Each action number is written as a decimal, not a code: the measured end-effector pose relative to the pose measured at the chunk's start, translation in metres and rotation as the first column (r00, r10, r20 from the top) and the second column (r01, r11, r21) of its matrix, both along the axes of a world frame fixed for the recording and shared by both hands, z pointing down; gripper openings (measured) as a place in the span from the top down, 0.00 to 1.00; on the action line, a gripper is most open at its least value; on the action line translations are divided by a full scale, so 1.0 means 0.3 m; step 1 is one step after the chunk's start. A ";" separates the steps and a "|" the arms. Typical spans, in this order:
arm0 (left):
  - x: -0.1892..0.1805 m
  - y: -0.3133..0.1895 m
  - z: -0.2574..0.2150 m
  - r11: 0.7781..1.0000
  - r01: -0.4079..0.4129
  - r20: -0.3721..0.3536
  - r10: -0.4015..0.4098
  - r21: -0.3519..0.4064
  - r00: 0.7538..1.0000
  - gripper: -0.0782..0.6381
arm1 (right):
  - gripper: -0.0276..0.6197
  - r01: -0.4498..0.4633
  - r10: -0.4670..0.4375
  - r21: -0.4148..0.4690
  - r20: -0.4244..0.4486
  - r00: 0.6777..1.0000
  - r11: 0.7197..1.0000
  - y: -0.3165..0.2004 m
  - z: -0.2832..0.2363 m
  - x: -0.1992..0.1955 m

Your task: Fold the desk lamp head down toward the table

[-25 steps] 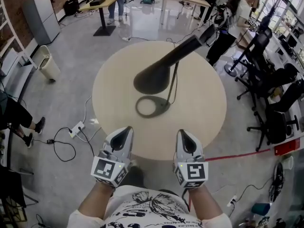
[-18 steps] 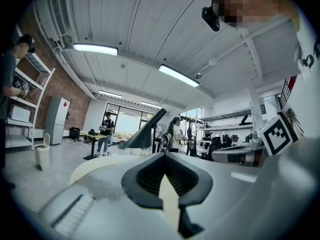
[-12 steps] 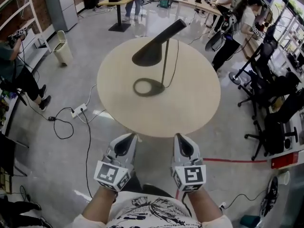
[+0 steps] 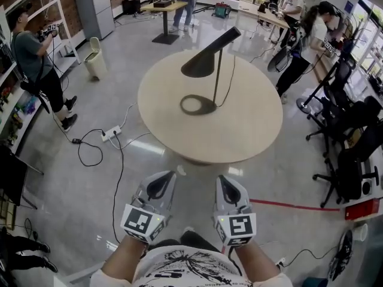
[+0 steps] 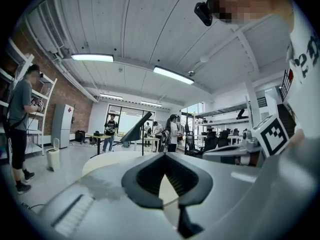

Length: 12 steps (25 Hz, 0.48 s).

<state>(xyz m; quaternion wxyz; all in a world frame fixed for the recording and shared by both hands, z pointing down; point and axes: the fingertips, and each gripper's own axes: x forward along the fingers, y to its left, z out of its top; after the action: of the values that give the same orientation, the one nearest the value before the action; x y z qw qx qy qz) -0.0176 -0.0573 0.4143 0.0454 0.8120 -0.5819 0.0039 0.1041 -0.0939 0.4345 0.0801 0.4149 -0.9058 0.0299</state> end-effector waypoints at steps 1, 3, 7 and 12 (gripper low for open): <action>-0.005 0.026 -0.004 1.000 0.003 -0.003 -0.003 0.003 1.000 0.89 | 0.94 0.003 -0.003 0.002 0.001 1.000 1.000 0.025 -0.003 -0.007; -0.008 0.085 0.002 1.000 0.007 -0.007 -0.007 0.001 1.000 0.89 | 0.94 0.007 -0.007 0.004 0.004 1.000 1.000 0.082 -0.007 -0.016; -0.016 0.213 0.025 1.000 0.018 -0.018 -0.018 -0.014 1.000 0.89 | 0.94 -0.005 0.005 0.018 0.003 1.000 1.000 0.208 -0.010 -0.025; -0.073 0.361 0.006 0.999 0.039 -0.041 -0.039 0.000 0.998 0.89 | 0.94 -0.024 0.025 0.042 -0.014 1.000 0.999 0.361 0.009 -0.064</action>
<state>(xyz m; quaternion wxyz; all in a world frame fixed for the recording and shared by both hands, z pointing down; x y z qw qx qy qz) -0.0394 0.0512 0.4162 0.0571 0.8004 -0.5966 -0.0140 0.0850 0.0144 0.4372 0.0774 0.4279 -0.9005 0.0088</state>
